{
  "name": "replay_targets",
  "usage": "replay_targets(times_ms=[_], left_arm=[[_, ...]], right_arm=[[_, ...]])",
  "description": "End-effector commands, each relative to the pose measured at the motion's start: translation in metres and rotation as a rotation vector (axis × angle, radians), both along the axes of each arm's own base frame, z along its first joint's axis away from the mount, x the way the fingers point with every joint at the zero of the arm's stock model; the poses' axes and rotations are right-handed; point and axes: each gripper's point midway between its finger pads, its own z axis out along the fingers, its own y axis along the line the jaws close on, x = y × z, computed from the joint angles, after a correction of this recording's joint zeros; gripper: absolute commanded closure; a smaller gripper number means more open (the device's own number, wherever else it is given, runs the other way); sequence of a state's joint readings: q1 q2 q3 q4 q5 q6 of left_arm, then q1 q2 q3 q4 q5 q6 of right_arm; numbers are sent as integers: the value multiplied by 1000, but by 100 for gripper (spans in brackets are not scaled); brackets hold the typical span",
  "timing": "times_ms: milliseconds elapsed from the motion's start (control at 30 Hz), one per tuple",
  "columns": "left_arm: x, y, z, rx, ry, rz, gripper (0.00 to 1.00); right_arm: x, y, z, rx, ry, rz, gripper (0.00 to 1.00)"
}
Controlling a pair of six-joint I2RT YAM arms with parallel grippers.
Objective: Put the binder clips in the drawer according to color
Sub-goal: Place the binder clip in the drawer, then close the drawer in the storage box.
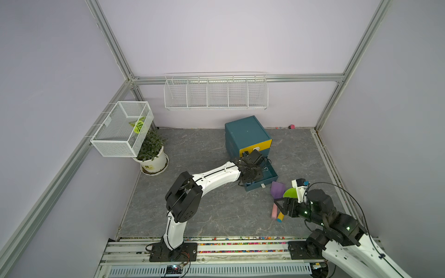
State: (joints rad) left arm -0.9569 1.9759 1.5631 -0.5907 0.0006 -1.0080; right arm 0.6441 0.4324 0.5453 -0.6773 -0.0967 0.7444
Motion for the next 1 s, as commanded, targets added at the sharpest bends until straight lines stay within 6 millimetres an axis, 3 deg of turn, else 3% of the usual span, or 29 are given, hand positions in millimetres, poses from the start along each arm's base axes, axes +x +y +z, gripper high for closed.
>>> replay_targets(times_ms=[0, 167, 367, 600, 733, 833, 967], left_arm=[[6, 2, -2, 26, -12, 6, 71], [6, 6, -11, 50, -4, 22, 65], [8, 8, -2, 48, -25, 28, 52], [5, 17, 35, 10, -98, 55, 51], [-1, 34, 59, -20, -144, 83, 52], [-8, 51, 72, -29, -167, 98, 52], [-18, 87, 73, 24, -189, 157, 52]], right_arm=[[1, -2, 5, -1, -12, -17, 25], [3, -3, -2, -16, 7, -26, 25], [7, -2, -6, -38, 27, -32, 25], [26, 11, -22, -119, 74, -1, 35], [48, 21, -36, -156, 94, -7, 47], [66, 28, -42, -175, 85, -21, 50], [91, 28, -61, -140, 139, -80, 55]])
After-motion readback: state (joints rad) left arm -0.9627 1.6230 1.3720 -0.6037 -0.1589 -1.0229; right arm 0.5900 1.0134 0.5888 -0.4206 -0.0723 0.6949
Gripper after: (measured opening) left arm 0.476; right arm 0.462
